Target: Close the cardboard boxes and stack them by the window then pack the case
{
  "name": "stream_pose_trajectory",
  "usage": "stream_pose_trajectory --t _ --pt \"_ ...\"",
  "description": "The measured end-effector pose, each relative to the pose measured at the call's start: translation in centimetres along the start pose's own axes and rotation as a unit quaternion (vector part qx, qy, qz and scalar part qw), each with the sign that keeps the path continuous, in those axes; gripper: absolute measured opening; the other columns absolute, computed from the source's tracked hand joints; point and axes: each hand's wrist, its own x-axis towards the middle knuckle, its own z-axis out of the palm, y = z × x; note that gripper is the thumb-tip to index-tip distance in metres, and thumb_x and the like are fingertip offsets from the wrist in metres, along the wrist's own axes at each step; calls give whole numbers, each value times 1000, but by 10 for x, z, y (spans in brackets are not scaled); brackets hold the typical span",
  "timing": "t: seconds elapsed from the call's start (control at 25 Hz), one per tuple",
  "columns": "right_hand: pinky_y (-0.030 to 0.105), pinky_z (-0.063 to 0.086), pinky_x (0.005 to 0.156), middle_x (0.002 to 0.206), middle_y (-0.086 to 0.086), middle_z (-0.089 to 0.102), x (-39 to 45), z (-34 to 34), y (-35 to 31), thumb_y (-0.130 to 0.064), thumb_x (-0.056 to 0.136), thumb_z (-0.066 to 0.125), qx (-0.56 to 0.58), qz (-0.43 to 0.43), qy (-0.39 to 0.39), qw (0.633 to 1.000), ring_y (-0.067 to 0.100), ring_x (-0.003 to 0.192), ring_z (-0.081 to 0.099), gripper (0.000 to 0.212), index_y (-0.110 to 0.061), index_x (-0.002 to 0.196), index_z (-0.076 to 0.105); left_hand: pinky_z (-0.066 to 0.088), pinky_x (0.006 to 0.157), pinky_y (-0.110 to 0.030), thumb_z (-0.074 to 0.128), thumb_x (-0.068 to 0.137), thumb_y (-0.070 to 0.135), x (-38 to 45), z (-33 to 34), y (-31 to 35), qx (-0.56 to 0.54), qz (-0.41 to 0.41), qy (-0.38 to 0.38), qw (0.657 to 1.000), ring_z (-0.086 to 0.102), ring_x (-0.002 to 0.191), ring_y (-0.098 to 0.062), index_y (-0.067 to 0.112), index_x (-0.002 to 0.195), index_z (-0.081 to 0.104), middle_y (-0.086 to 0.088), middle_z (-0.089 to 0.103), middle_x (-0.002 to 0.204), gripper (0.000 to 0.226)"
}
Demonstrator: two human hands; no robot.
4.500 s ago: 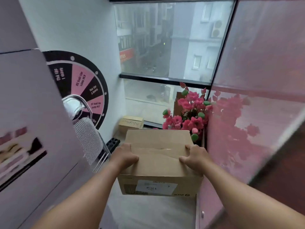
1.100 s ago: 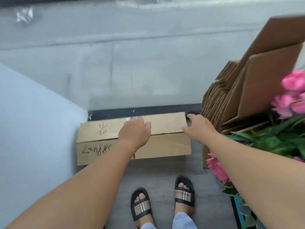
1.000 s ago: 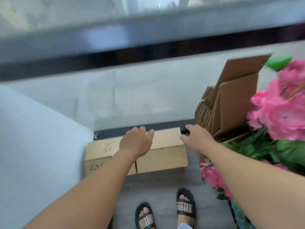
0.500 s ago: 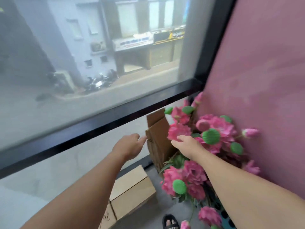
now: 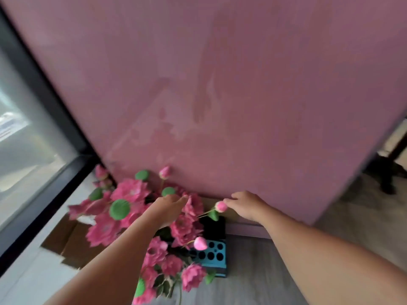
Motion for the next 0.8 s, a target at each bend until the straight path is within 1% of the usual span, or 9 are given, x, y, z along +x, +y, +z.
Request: stream_pose_trajectory --t 0.08,0.16,0.2,0.28,0.4,0.48,0.6,0.68,0.8 --pt "34 38 98 139 4 58 -4 -35 61 -66 89 49 23 40 17 999 29 134 49 63 -21 133 59 46 78 -32 43 101 54 25 30 67 -14 22 -35 999 62 102 -26 28 103 64 -3 68 110 34" --pt "33 36 105 150 5 50 -13 -69 121 -65 92 49 40 83 43 995 28 138 46 72 -16 144 51 47 94 -34 44 101 50 45 69 133 10 62 -80 995 60 115 -25 24 122 66 -3 65 125 40" --pt "34 37 106 150 6 50 -19 -84 145 -64 92 49 45 97 54 993 29 136 47 71 -14 143 52 46 99 -35 43 101 51 52 88 160 26 78 -99 992 59 118 -25 23 126 65 -2 65 128 43" --pt "33 41 102 144 7 56 -28 -113 194 -60 94 50 55 122 75 988 30 130 53 65 -12 136 58 47 101 -37 42 100 55 61 123 215 42 104 -132 985 59 120 -26 22 129 62 -3 64 130 48" --pt "26 42 87 133 8 65 -49 -155 265 -51 96 51 100 166 114 974 26 119 60 52 -10 125 67 45 106 -39 44 99 57 74 171 300 28 131 -181 974 55 126 -27 19 134 59 -6 60 135 53" --pt "28 40 92 140 9 59 -62 -173 306 -53 97 49 117 211 138 961 27 127 55 57 -10 133 61 42 105 -35 41 100 57 84 201 350 76 177 -210 958 53 127 -26 19 135 59 -6 59 137 55" --pt "30 37 105 152 9 47 -79 -191 357 -61 96 46 140 279 160 937 27 137 47 69 -13 146 49 37 105 -32 32 103 57 103 245 415 158 261 -246 920 51 129 -26 19 134 59 -6 56 142 55" --pt "29 36 107 154 8 45 -90 -205 391 -63 96 46 144 321 183 918 26 139 45 71 -14 147 47 39 101 -29 33 104 56 116 276 461 183 302 -275 894 54 126 -26 18 129 62 -6 59 138 54" --pt "27 36 99 150 10 49 -108 -238 430 -60 96 46 169 384 230 878 27 137 46 65 -14 141 53 43 81 -26 42 103 50 129 314 528 132 343 -328 870 64 109 -27 16 99 68 -8 69 113 44"
